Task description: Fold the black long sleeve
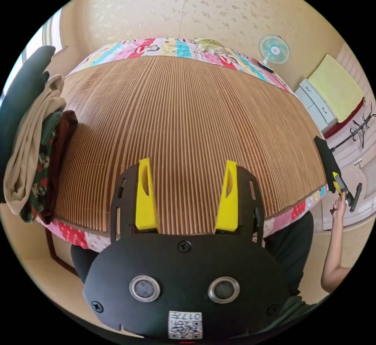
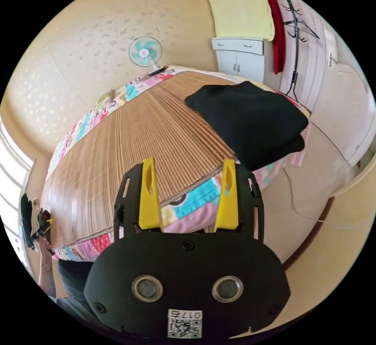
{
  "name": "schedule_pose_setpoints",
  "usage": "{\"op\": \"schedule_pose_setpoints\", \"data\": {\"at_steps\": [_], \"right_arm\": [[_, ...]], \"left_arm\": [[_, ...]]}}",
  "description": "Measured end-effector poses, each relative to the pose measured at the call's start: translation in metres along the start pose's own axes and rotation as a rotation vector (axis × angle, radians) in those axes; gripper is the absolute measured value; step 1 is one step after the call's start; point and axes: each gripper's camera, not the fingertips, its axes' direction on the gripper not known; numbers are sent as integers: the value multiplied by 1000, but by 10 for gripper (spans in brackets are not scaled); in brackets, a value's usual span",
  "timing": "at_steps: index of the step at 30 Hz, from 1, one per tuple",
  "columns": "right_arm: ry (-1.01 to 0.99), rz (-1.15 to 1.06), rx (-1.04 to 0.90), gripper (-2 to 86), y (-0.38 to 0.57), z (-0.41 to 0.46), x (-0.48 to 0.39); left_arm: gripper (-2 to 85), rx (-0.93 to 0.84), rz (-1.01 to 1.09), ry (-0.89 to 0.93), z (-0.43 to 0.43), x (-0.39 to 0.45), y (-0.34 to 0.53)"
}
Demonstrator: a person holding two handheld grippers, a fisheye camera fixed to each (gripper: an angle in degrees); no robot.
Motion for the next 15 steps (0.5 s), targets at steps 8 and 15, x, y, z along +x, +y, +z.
{"op": "schedule_pose_setpoints", "data": {"at_steps": [8,15], "right_arm": [[-94,-282,-215,297,44,125,-303],[92,-343,-247,308,80,169,-406]], "left_arm": [[309,-27,-89,-226,66,28,-31],[312,-8,-91,-228,70,39,-31]]}}
